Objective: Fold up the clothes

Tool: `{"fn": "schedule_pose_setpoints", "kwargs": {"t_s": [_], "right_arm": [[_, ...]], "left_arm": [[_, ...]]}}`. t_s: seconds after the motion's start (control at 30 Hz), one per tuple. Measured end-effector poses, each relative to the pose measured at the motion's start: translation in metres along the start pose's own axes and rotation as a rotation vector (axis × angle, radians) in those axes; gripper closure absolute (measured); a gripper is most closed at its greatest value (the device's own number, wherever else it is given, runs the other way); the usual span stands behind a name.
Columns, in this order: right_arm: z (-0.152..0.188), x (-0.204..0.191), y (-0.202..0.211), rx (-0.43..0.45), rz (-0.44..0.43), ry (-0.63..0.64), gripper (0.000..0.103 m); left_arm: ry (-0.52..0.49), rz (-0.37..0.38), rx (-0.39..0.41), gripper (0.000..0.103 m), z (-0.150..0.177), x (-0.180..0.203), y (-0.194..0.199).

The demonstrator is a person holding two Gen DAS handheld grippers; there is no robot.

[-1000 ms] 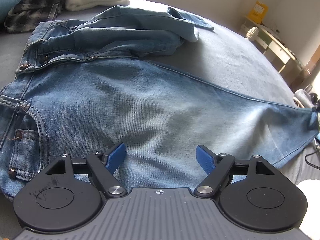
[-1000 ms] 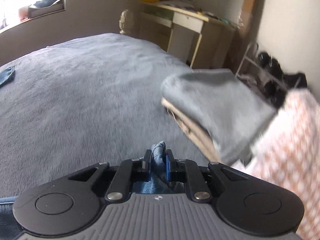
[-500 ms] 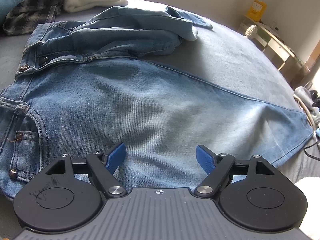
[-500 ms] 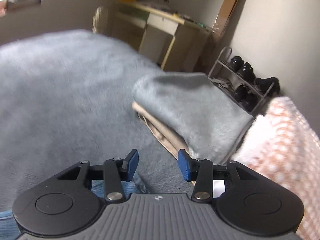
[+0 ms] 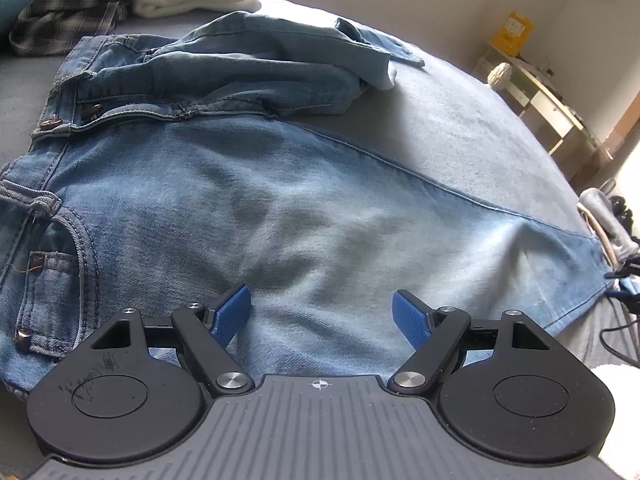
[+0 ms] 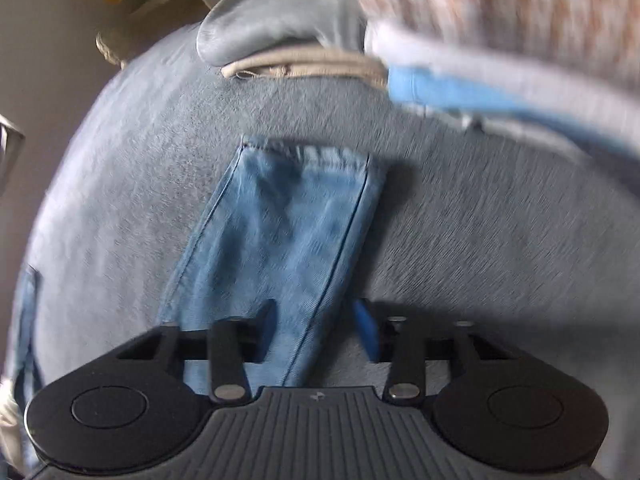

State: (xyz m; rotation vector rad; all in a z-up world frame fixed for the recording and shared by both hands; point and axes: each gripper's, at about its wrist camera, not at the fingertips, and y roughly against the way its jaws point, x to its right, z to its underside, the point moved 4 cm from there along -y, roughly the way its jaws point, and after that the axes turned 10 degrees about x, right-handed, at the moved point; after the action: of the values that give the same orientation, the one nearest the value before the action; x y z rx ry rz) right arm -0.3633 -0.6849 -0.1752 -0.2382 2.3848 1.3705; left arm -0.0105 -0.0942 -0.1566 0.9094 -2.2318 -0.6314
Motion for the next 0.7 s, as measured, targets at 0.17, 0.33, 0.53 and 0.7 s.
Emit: {"fn": "schedule_pose_setpoints", "kwargs": {"t_s": [0.17,0.33,0.53,0.7], "right_arm": [[0.009,-0.023,0.019,0.087,0.002,0.150,0.101],[0.008,-0.019,0.013,0.090,0.125,0.256,0.100],[0.006,0.000,0.032,0.144,0.213,0.212,0.095],[0.066,-0.081,0.057,0.006,-0.102,0.439,0.095]], "left_arm": [[0.029,0.017,-0.006,0.024,-0.001,-0.005,0.002],[0.028,0.026,-0.004,0.024,-0.001,-0.007,0.002],[0.038,0.037,-0.003,0.024,-0.001,-0.010,0.002],[0.040,0.028,-0.002,0.025,-0.004,-0.008,0.005]]}}
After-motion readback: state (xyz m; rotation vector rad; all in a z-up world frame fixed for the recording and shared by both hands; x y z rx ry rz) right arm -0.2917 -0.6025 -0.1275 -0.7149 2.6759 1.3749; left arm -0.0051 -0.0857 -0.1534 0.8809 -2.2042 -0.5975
